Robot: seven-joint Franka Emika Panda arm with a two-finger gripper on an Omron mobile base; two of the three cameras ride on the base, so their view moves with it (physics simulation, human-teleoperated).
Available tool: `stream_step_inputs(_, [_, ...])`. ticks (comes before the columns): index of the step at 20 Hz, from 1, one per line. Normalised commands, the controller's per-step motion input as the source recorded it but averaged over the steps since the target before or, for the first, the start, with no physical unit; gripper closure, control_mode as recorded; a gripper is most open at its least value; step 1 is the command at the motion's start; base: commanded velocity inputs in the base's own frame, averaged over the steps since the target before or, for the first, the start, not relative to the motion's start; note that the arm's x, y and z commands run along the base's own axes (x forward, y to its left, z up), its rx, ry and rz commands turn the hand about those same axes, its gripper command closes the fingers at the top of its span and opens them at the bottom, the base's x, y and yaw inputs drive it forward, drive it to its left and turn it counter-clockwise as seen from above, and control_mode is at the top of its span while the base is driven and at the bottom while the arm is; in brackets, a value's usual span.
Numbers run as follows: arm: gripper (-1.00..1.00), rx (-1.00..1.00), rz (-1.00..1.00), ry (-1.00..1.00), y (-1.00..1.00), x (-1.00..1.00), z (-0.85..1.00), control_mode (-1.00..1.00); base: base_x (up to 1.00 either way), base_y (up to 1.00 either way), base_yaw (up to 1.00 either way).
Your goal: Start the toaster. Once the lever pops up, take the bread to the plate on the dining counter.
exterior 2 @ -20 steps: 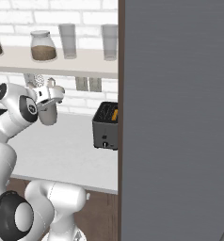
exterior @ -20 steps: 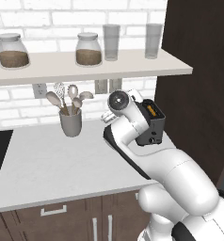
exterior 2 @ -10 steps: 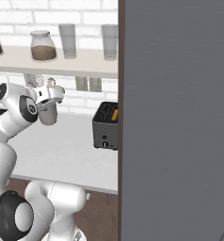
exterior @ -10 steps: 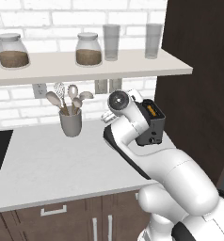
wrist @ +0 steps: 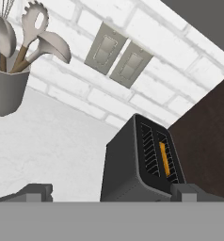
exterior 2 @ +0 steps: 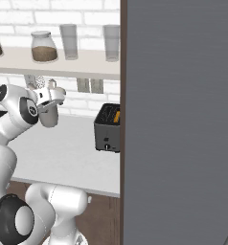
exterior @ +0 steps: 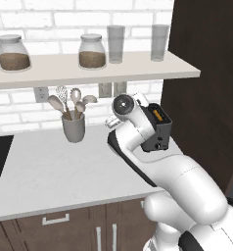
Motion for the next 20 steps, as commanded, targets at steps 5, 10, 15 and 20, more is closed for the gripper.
stream_step_inputs(5, [-1.0, 0.0, 0.0, 0.0, 0.0, 0.0, 0.0, -1.0, 0.0, 0.0, 0.0])
stream_step_inputs(10, [-1.0, 0.0, 0.0, 0.0, 0.0, 0.0, 0.0, -1.0, 0.0, 0.0, 0.0])
stream_step_inputs(15, [-1.0, 0.0, 0.0, 0.0, 0.0, 0.0, 0.0, -1.0, 0.0, 0.0, 0.0])
stream_step_inputs(20, [-1.0, 0.0, 0.0, 0.0, 0.0, 0.0, 0.0, -1.0, 0.0, 0.0, 0.0])
